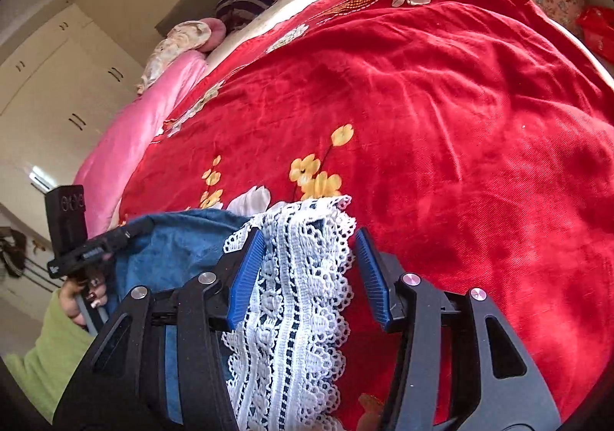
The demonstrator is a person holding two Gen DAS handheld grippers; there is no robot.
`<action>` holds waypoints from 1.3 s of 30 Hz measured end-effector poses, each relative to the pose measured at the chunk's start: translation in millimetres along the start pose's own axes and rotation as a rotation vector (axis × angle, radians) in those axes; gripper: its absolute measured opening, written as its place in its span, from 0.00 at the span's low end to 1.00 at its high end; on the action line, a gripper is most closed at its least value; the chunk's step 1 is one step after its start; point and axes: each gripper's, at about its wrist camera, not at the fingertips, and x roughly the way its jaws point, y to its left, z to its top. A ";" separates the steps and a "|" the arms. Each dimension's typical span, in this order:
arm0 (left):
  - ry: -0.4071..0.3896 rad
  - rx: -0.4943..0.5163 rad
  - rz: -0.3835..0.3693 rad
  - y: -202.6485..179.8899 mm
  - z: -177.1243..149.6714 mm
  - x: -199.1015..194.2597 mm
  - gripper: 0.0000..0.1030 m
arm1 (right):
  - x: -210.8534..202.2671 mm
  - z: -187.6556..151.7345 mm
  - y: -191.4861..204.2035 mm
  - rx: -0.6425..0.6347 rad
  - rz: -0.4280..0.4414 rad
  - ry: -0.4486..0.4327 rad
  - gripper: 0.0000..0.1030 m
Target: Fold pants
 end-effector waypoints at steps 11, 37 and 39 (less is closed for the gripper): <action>0.028 -0.045 0.050 7.5 -8.8 18.3 0.08 | 14.5 -3.4 9.1 -0.076 -0.027 0.011 0.38; -0.099 -0.084 0.136 7.4 4.6 -0.7 0.35 | -64.1 -3.3 -14.8 -0.042 -0.114 -0.228 0.42; -0.124 -0.064 0.146 -3.1 0.3 -16.9 0.40 | -76.6 -22.6 -9.1 -0.051 -0.079 -0.215 0.46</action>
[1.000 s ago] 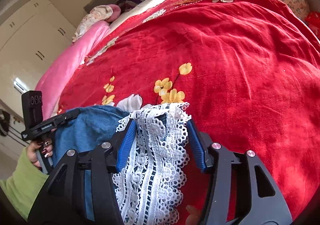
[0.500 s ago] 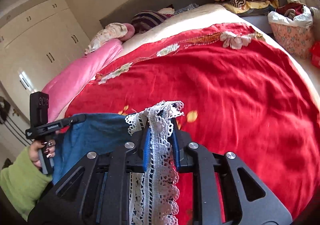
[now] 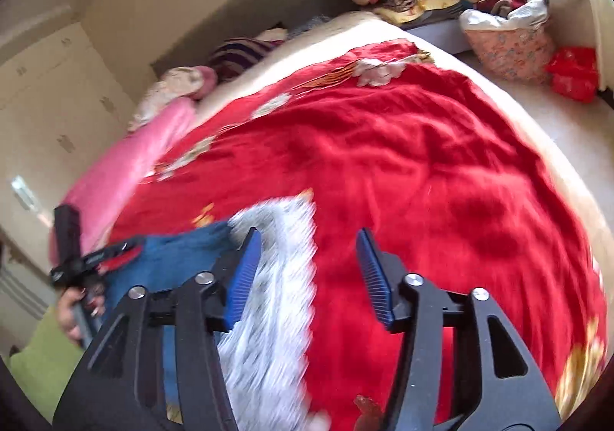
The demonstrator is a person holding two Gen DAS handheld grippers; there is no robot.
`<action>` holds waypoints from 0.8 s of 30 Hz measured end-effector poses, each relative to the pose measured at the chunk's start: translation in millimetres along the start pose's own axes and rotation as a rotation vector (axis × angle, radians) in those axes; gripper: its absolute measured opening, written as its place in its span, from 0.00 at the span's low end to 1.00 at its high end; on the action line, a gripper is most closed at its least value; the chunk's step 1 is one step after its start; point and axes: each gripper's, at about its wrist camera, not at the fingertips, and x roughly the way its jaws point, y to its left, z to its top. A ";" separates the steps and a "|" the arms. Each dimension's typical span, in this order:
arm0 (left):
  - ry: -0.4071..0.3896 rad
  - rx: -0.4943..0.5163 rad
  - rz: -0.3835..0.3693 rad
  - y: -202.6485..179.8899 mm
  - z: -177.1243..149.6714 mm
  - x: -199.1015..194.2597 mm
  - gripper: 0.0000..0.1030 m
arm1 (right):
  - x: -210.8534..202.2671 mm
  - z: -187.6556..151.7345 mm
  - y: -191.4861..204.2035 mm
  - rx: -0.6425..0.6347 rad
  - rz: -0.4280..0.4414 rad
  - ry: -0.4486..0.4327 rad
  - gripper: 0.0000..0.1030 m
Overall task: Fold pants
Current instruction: 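Lay the hem down and open both grippers, smoothing the folded pants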
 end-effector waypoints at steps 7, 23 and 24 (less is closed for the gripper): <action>-0.008 0.101 0.008 -29.0 -52.7 -55.2 0.48 | -9.8 -54.2 19.9 -0.041 0.024 0.151 0.48; 0.079 0.130 0.269 17.0 -131.0 -81.4 0.51 | 17.1 -62.1 51.7 -0.313 -0.080 0.299 0.08; 0.077 0.127 0.277 21.4 -131.0 -82.5 0.52 | 17.2 -61.0 49.2 -0.328 -0.095 0.303 0.08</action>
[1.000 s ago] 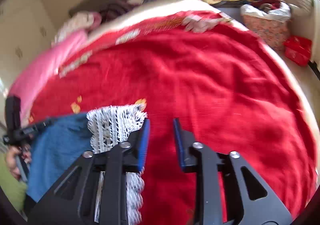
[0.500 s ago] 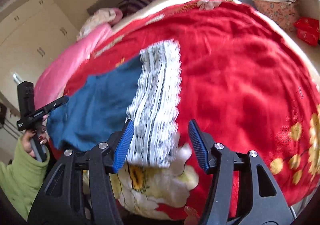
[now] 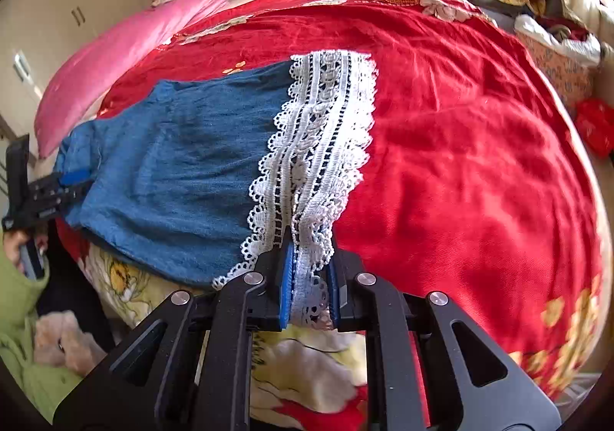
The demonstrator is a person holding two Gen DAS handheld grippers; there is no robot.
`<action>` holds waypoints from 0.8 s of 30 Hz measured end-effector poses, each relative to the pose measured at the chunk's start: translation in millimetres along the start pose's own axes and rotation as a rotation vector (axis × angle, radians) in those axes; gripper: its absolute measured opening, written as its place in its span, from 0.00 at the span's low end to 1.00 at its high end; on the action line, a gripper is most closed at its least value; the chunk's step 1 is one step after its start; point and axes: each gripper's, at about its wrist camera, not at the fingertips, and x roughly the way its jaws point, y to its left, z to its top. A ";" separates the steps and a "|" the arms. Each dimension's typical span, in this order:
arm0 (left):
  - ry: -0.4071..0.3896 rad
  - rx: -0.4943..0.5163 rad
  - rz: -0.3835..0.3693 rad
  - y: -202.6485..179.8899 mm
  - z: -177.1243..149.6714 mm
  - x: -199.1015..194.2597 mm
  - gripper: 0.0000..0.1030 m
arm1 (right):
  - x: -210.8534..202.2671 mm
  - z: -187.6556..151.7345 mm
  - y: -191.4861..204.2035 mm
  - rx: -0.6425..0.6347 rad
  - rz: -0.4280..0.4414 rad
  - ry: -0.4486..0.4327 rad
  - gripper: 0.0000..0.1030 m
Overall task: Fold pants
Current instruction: 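Lay the hem down and open both grippers, smoothing the folded pants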
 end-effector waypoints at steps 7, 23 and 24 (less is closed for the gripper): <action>-0.026 -0.039 -0.056 12.7 -3.5 -0.1 0.53 | 11.4 -9.1 -17.4 0.078 0.000 -0.006 0.23; -0.046 0.021 -0.011 -5.6 -1.7 -25.9 0.65 | -7.6 2.0 83.3 -0.038 0.035 -0.141 0.72; -0.039 0.034 0.009 -6.5 -2.7 -22.0 0.65 | 2.3 2.6 91.7 -0.059 0.027 -0.114 0.72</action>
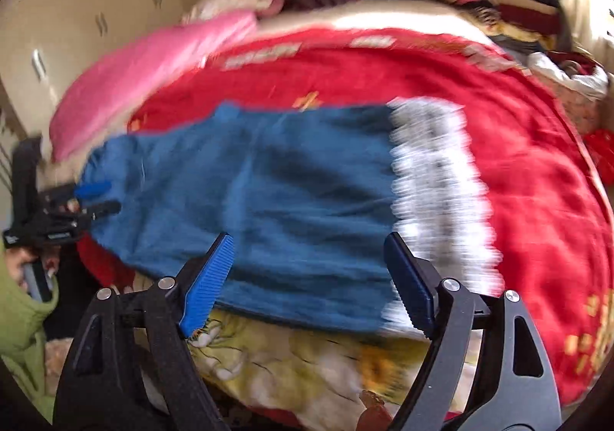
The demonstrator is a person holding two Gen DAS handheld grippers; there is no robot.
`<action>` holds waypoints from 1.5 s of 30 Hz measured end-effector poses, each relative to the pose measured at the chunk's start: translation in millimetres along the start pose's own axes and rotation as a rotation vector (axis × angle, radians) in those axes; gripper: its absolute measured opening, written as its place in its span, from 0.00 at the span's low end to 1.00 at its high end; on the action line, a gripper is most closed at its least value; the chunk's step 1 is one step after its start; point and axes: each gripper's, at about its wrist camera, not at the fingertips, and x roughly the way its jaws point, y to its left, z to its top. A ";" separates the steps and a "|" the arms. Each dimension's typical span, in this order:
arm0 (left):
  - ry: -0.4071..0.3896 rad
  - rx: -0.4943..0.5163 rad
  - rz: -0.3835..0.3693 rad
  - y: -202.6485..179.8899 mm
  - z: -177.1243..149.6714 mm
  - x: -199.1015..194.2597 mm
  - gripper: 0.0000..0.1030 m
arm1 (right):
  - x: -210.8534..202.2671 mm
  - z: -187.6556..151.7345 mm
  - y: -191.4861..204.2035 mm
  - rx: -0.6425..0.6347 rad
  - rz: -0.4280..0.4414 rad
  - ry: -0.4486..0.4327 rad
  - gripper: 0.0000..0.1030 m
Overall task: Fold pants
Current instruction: 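Lay the hem down and open both grippers, smoothing the folded pants, then move the right gripper to the lace-trimmed hem edge of the folded pants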
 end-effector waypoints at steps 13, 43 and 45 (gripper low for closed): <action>-0.005 -0.081 0.027 37.7 -10.8 7.3 0.62 | 23.1 -15.2 -19.2 0.043 -0.144 0.084 0.71; 0.044 -0.066 -0.048 11.5 58.8 73.5 0.90 | 92.3 59.0 -19.9 0.036 -0.172 0.114 0.88; 0.030 -0.084 -0.065 16.4 56.7 72.7 0.90 | 88.9 53.9 -28.7 0.078 -0.127 0.090 0.88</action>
